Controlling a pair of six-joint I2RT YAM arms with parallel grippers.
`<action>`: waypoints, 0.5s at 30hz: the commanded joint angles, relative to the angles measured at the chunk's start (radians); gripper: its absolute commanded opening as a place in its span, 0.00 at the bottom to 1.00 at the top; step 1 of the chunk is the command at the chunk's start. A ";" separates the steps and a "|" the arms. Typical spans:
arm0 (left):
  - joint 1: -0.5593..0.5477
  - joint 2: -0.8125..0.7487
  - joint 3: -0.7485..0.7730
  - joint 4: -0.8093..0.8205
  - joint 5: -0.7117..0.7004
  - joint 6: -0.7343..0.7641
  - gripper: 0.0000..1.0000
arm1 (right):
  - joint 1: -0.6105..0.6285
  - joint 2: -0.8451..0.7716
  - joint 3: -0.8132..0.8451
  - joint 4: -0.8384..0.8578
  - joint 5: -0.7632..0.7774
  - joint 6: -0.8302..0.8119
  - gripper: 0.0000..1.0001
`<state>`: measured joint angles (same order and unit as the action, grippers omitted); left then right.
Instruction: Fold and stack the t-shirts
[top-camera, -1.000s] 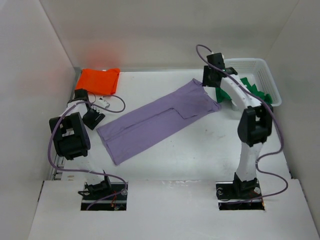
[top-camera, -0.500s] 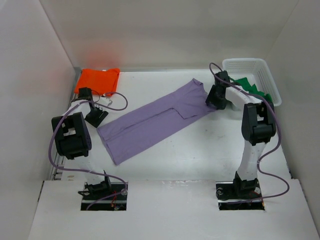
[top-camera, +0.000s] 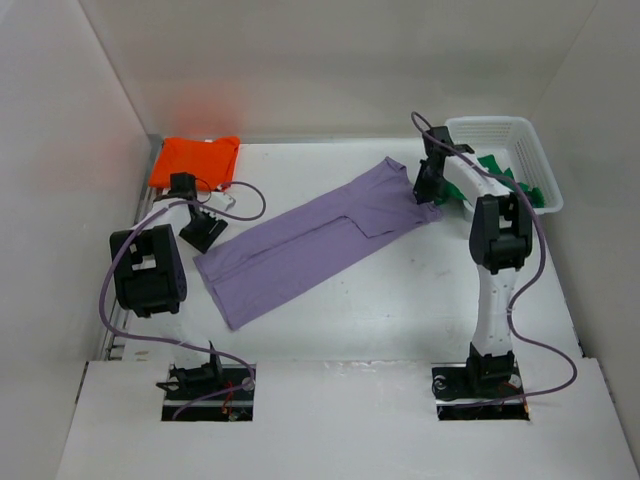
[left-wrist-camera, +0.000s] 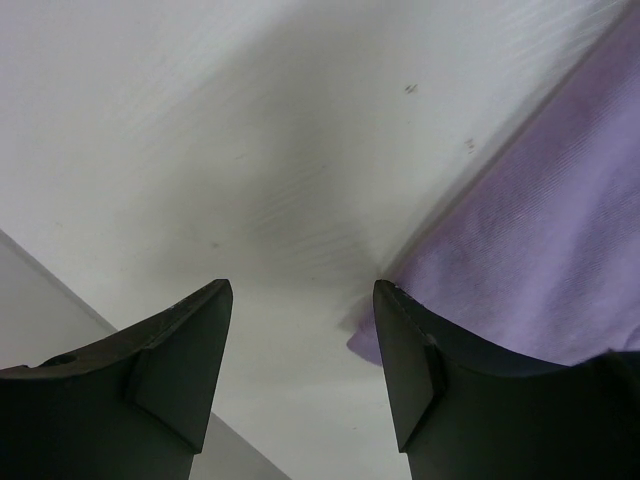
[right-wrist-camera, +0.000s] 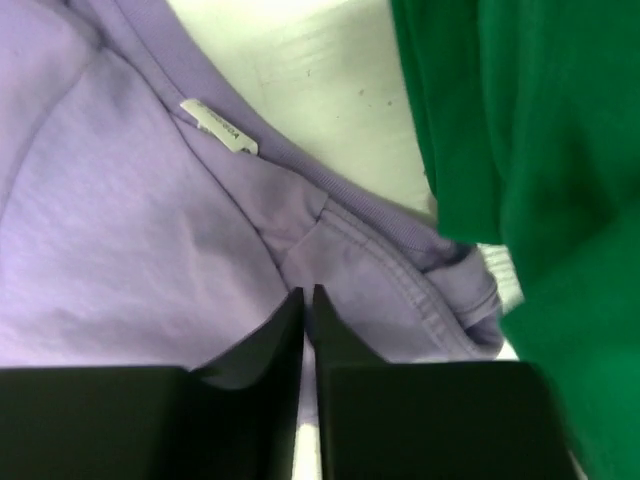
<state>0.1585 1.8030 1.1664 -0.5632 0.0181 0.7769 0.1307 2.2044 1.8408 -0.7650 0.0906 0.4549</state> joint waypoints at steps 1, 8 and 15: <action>-0.013 -0.014 0.042 0.020 0.028 -0.044 0.58 | -0.001 0.026 0.077 -0.111 -0.003 -0.051 0.03; -0.007 -0.016 0.047 0.008 0.025 -0.025 0.58 | 0.016 0.067 0.153 -0.152 -0.011 -0.065 0.06; 0.005 0.001 0.117 -0.032 0.159 -0.074 0.60 | 0.016 -0.141 -0.001 -0.030 0.046 -0.027 0.42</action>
<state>0.1566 1.8030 1.2129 -0.5777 0.0727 0.7589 0.1390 2.2196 1.8793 -0.8570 0.0978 0.4072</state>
